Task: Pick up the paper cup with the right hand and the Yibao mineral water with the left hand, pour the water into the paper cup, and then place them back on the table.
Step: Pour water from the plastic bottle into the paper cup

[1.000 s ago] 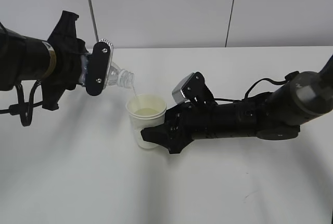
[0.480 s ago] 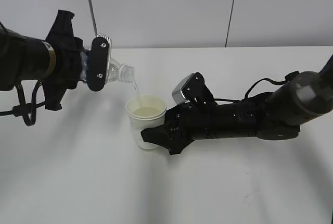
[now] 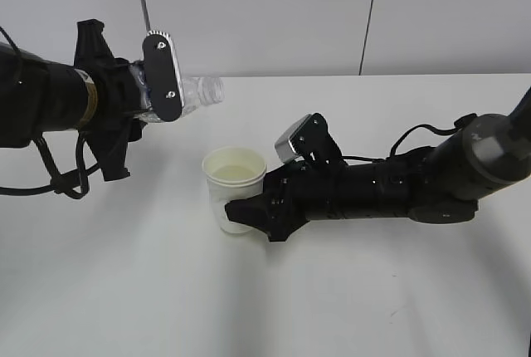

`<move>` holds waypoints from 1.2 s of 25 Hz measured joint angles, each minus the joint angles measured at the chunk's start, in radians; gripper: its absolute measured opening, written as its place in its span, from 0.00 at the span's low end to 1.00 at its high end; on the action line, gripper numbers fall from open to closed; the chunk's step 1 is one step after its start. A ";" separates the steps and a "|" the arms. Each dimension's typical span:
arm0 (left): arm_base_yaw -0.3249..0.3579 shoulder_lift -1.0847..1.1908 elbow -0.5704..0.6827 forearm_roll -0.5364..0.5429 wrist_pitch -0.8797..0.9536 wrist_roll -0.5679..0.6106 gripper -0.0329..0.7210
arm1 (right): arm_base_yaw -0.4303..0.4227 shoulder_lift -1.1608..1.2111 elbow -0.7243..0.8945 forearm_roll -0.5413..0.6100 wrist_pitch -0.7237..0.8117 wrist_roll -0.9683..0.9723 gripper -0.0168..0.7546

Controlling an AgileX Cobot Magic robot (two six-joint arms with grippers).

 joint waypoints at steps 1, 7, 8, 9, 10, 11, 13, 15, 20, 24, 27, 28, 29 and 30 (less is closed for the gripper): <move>0.000 0.000 0.000 -0.004 0.000 -0.044 0.46 | 0.000 0.000 0.000 0.005 0.000 0.000 0.65; 0.000 0.000 0.000 -0.012 0.000 -0.332 0.46 | 0.000 0.000 0.000 0.019 0.000 0.000 0.65; 0.000 0.000 0.000 -0.012 0.000 -0.385 0.46 | 0.000 0.000 0.000 0.019 0.000 0.000 0.65; 0.000 0.000 0.000 -0.013 0.000 -0.440 0.46 | 0.000 0.000 0.000 0.019 0.000 0.000 0.65; 0.000 0.000 0.000 -0.014 0.000 -0.484 0.46 | -0.002 0.000 0.000 0.019 0.000 0.000 0.65; 0.000 0.000 0.000 -0.014 0.000 -0.530 0.46 | -0.004 0.000 0.000 0.019 0.000 0.000 0.65; 0.000 0.000 0.000 -0.014 0.000 -0.603 0.46 | -0.007 0.000 0.000 0.021 0.000 0.000 0.65; 0.000 0.000 0.000 -0.014 0.000 -0.664 0.46 | -0.007 -0.002 0.000 0.021 0.005 0.000 0.65; 0.010 0.000 0.000 -0.015 0.000 -0.821 0.46 | -0.007 -0.008 0.000 0.025 0.005 0.000 0.65; 0.036 0.000 0.000 -0.010 0.000 -0.925 0.46 | -0.007 -0.008 0.000 0.029 0.005 0.000 0.65; 0.061 0.000 0.000 0.006 -0.015 -0.983 0.46 | -0.007 -0.008 0.000 0.040 0.005 0.000 0.65; 0.069 0.000 0.000 0.015 -0.024 -1.001 0.46 | -0.007 -0.008 0.000 0.044 0.005 0.000 0.65; 0.077 0.000 0.000 0.030 -0.030 -1.025 0.46 | -0.007 -0.008 0.000 0.049 0.005 0.000 0.65; 0.087 0.000 0.000 0.050 -0.036 -1.051 0.46 | -0.007 -0.008 0.000 0.054 0.005 0.000 0.65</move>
